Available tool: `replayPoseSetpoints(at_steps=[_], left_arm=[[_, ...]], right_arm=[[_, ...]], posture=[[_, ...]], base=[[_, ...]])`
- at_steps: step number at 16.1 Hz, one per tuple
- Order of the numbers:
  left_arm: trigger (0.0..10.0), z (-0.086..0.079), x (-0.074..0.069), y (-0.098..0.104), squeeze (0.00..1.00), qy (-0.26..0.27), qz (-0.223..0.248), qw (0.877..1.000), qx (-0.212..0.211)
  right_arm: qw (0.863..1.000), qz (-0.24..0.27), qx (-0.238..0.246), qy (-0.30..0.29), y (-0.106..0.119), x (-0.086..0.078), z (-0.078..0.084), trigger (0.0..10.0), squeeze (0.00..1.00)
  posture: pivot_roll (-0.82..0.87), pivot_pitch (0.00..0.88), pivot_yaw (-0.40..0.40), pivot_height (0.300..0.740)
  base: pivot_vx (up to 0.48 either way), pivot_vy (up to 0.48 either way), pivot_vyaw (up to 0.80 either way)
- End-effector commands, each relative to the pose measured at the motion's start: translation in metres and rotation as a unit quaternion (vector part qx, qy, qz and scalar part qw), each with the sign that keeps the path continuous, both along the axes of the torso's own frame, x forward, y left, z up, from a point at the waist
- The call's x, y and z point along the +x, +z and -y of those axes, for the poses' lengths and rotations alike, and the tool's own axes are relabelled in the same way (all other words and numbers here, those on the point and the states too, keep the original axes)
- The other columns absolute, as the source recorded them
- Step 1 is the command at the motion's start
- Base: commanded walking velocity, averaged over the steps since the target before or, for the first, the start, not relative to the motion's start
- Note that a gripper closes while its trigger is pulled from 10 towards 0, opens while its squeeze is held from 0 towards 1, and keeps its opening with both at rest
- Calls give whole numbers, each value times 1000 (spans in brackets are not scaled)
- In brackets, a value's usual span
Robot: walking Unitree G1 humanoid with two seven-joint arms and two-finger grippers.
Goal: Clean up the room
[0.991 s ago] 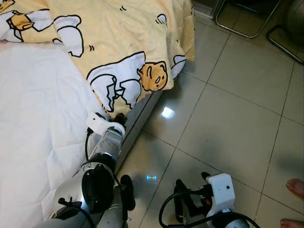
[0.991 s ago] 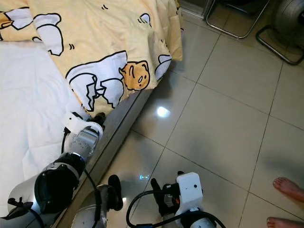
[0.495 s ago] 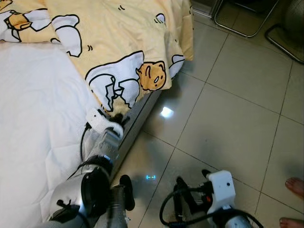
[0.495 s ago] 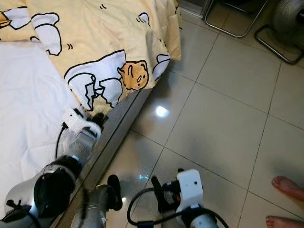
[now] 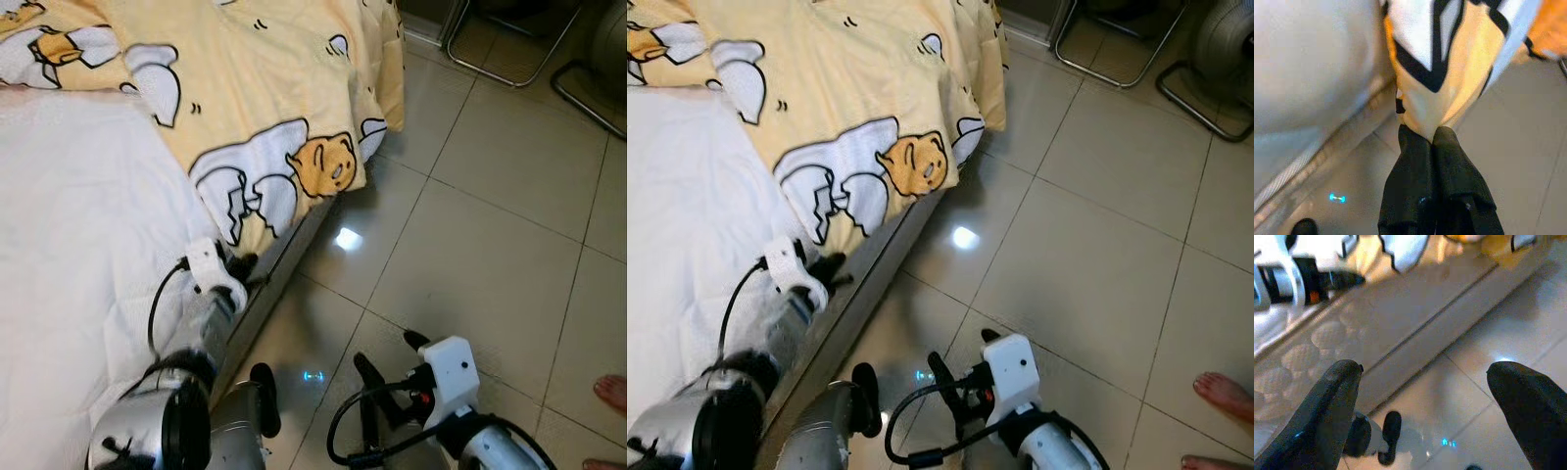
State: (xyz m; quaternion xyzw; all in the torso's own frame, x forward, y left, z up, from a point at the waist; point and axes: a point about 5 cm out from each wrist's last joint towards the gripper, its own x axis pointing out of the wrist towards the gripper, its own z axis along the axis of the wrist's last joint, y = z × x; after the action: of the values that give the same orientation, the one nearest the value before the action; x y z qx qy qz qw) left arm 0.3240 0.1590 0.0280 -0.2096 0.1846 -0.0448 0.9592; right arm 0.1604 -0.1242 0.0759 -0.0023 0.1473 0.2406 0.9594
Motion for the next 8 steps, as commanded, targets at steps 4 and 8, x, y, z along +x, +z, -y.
replayPoseSetpoints(at_steps=[4,8], left_arm=[[0,16,-40,-34,0,-167,-9,983,81],[0,29,-61,-38,0,-292,39,948,125]], right_arm=[[1000,5,22,0,3,5,4,10000,0],[999,17,29,1,4,19,5,10000,0]], posture=[[-215,208,59,740],[-185,170,61,740]], base=[[0,0,0],[0,0,0]])
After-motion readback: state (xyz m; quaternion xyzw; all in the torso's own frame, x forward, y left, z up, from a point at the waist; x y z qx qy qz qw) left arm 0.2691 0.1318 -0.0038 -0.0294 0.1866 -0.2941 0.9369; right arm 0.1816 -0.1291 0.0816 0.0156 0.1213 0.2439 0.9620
